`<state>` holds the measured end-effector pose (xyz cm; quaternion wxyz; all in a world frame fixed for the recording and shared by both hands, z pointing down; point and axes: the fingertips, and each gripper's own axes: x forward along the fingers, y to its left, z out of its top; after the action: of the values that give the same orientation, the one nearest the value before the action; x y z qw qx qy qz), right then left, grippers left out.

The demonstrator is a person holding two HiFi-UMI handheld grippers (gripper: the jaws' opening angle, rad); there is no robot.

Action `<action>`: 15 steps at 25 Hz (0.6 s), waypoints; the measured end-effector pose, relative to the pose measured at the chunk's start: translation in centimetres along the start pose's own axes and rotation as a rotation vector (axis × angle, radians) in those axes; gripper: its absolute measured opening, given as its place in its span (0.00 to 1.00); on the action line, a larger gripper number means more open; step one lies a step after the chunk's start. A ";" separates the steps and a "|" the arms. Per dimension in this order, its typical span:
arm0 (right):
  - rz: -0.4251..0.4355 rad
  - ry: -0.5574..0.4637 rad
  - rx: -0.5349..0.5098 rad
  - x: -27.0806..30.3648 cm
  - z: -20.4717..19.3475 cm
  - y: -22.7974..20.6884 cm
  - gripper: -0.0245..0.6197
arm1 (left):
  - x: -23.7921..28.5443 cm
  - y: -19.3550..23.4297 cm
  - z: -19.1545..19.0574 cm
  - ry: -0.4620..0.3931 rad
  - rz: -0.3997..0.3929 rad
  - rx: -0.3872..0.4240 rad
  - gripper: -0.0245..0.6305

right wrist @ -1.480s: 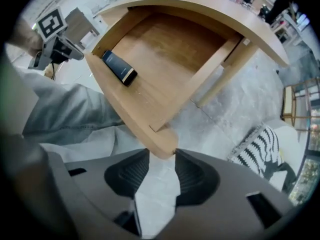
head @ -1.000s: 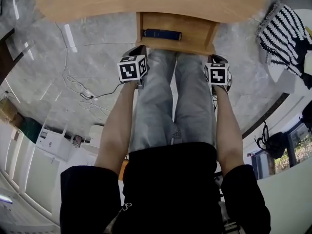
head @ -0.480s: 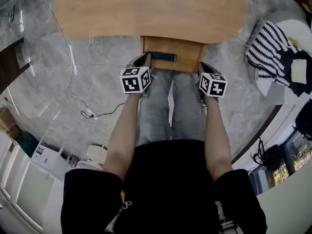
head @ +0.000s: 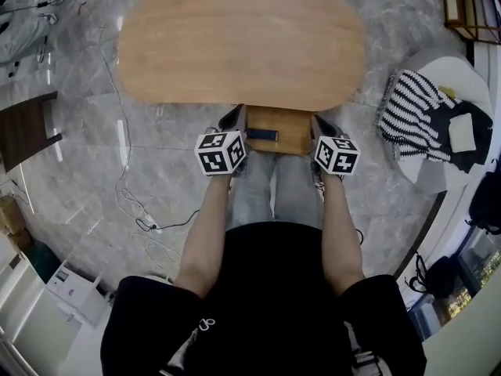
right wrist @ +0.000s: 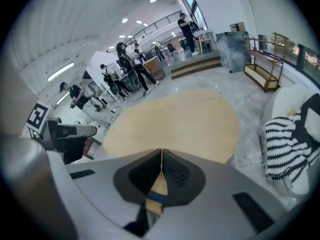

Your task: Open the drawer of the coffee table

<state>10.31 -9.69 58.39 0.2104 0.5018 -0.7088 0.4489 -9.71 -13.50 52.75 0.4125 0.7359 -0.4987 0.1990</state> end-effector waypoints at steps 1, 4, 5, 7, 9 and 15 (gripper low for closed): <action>0.009 -0.033 0.000 -0.5 1.4 0.4 0.06 | -0.4 -0.6 1.2 -0.025 -0.006 0.007 0.05; 0.025 -0.107 -0.017 -2.3 4.5 1.8 0.06 | -1.7 -2.6 4.2 -0.089 -0.023 0.011 0.05; 0.025 -0.124 -0.022 -2.8 5.4 2.1 0.06 | -2.1 -3.1 5.1 -0.106 -0.027 0.013 0.05; 0.026 -0.162 -0.022 -3.9 7.1 2.6 0.06 | -2.9 -4.1 6.8 -0.135 -0.026 0.024 0.05; 0.028 -0.207 -0.020 -5.1 9.0 3.1 0.06 | -3.6 -5.1 8.5 -0.164 -0.019 0.043 0.05; 0.043 -0.347 -0.042 -9.2 15.4 5.2 0.06 | -6.5 -8.6 13.6 -0.274 -0.041 0.062 0.05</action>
<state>11.74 -17.47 41.49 0.0855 0.5521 -0.7542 0.3450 -6.40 -19.36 36.73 0.3213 0.7787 -0.5289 0.1035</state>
